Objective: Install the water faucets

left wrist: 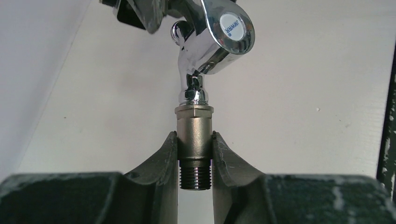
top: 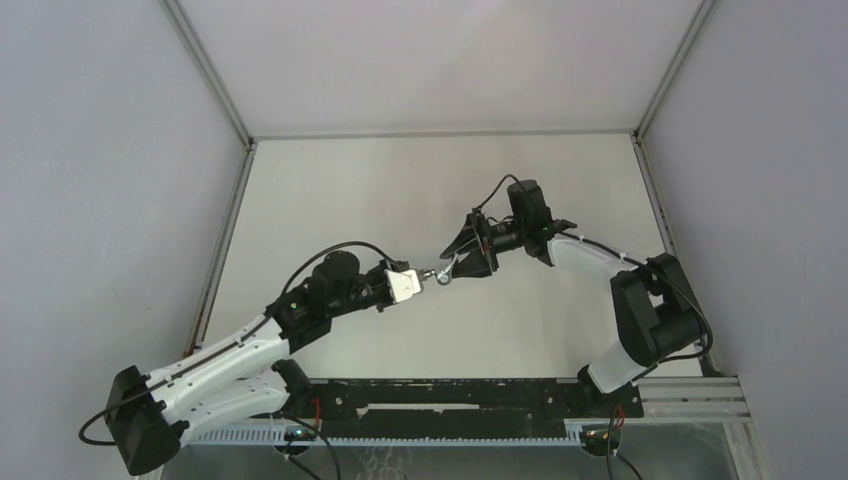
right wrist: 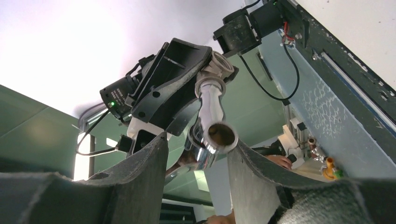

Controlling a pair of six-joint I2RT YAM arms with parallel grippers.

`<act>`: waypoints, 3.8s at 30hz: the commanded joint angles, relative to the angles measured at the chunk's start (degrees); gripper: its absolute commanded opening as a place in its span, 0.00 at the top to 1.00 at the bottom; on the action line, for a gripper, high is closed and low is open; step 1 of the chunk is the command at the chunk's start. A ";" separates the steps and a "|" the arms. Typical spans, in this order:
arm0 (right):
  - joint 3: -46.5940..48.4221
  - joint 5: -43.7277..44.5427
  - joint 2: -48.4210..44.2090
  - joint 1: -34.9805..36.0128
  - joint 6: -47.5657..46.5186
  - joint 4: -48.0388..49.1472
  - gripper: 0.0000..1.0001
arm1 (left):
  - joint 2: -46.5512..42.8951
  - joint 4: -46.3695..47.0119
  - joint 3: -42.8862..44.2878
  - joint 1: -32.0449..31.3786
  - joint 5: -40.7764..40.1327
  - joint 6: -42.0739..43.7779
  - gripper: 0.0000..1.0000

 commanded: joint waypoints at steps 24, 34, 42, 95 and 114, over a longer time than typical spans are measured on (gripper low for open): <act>1.34 8.34 -20.41 -19.06 -34.70 -17.98 0.46 | 4.47 -14.84 19.08 15.90 37.66 -27.07 1.00; -11.90 33.52 -48.70 -2.15 -64.50 6.79 0.27 | 8.26 -16.64 27.94 18.21 49.70 -38.35 1.00; -13.47 27.59 -45.56 3.66 -62.36 19.19 0.19 | 8.89 -16.60 28.50 18.25 51.70 -39.20 1.00; 6.33 9.96 -10.48 4.72 -6.57 -1.59 0.72 | 0.62 -7.63 11.26 -4.78 -15.51 9.35 1.00; 6.33 12.82 -30.40 -5.86 -45.62 -23.99 0.07 | 1.65 -22.18 26.02 11.98 23.53 -15.95 1.00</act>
